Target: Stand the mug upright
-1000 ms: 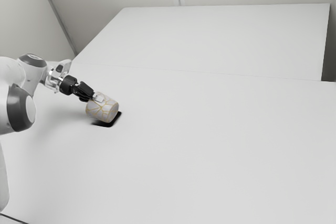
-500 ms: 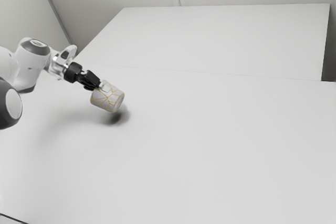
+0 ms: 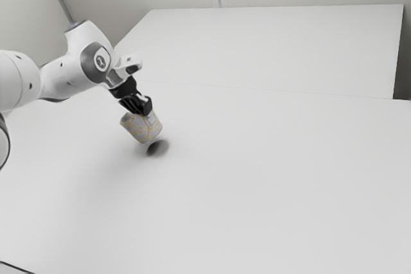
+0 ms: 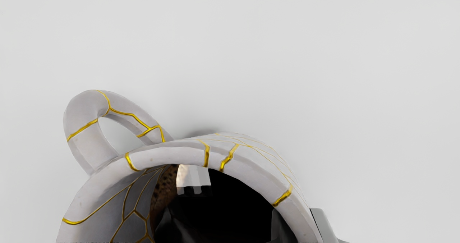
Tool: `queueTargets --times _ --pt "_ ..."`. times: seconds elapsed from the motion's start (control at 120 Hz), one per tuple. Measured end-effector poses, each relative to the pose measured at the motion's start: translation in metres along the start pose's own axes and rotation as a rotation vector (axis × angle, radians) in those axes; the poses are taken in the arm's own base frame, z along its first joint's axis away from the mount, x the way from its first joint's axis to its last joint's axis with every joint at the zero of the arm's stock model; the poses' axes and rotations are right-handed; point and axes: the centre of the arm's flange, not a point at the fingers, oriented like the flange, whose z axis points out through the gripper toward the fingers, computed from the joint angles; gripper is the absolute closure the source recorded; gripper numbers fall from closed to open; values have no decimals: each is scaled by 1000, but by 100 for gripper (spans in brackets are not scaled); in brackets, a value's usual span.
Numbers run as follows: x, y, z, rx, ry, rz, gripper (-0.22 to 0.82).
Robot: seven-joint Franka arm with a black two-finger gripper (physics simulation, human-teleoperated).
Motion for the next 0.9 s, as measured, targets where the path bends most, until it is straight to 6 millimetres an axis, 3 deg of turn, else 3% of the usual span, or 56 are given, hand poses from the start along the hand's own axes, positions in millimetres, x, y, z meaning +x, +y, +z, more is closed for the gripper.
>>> queueTargets --times 0.492,0.642,0.9 --pt "-35 44 34 206 -34 -250 78" --pt "-48 50 51 234 -28 -321 78" --pt "-49 51 59 294 2 -408 78"
